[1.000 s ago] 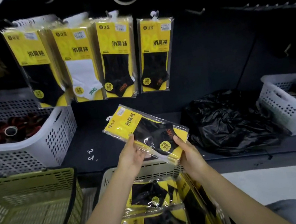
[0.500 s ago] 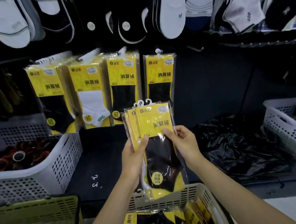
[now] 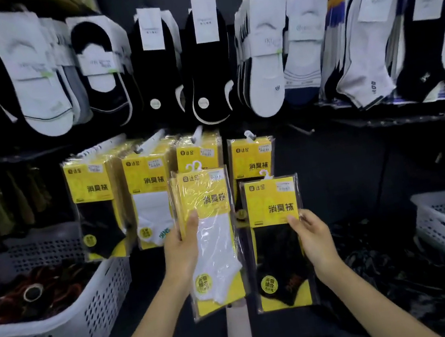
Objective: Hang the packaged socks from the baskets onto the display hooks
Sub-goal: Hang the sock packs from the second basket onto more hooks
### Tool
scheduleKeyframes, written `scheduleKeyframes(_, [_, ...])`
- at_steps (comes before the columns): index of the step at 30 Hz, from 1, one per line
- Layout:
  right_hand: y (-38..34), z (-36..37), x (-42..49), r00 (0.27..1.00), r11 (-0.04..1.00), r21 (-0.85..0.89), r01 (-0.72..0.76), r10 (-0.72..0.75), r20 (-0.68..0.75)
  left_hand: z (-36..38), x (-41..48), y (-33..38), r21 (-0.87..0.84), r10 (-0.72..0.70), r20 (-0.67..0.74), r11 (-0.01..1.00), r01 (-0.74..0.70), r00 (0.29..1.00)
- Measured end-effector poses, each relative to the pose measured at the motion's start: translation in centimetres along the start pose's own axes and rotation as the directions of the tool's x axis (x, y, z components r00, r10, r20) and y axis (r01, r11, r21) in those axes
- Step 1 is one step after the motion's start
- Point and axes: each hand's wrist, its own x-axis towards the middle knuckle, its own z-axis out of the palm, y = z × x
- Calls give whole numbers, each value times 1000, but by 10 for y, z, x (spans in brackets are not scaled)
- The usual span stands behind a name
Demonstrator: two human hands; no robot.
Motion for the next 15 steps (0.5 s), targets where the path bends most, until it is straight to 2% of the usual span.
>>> scheduleKeyframes(2, [-10,0,5,1000,998,54,17,-17,-2,-2,9,8,-3,28,-27,1000,-28,999])
scheduleKeyframes(5, [-20,9,-1,996,991,135,10,-22,86,2,11,12,-18,62,-8,998,-62,998])
scheduleKeyframes(9, [-7,29,-19,991,997,69,-43,34,129,17,-5,7,-141,-15,44,990,21,999])
scheduleKeyframes(13, [5,34,-32,973,994,36,-100,90,212,21,-18,-1,-178,-3,30,984,8,1000])
scheduleKeyframes(15, [1,30,-30,970,998,-34,-55,61,236,17,-18,-5,-201,-17,24,979,21,1000])
